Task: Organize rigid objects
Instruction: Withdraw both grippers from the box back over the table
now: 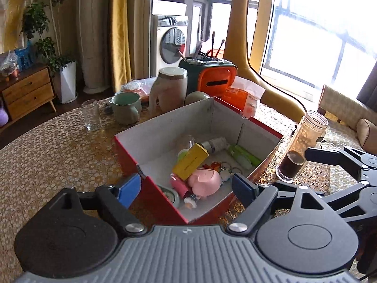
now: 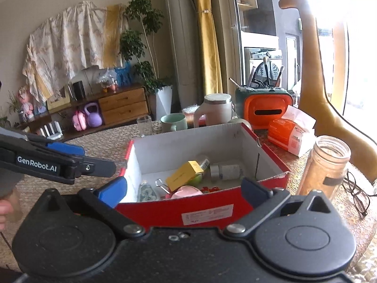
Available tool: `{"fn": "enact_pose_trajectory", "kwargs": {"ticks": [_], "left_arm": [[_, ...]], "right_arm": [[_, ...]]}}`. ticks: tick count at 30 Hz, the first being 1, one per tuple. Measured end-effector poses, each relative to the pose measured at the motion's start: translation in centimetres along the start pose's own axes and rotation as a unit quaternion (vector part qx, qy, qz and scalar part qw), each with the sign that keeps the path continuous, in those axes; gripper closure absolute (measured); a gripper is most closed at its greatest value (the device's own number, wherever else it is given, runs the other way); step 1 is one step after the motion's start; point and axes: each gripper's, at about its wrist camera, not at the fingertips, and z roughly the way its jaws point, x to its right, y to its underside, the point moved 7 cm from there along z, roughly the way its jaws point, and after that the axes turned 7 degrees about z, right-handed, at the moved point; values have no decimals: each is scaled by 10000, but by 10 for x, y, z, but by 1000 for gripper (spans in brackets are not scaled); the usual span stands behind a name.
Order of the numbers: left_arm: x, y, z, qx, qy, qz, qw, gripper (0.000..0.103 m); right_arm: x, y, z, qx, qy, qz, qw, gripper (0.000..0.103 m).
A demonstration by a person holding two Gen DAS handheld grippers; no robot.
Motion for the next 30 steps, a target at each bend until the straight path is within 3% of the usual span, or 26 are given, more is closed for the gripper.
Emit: {"fn": "enact_pose_trajectory", "kwargs": {"ticks": [3, 16, 30], "left_arm": [[-2, 7, -10, 72, -53, -79, 9999, 4], [10, 28, -40, 309, -114, -99, 9994, 4], [12, 36, -47, 346, -132, -169, 9992, 4]], "right_arm": [[-3, 0, -14, 73, -137, 150, 9998, 0], [-25, 5, -42, 315, -262, 364, 9985, 0], [-25, 12, -50, 319, -206, 616, 9974, 0]]}}
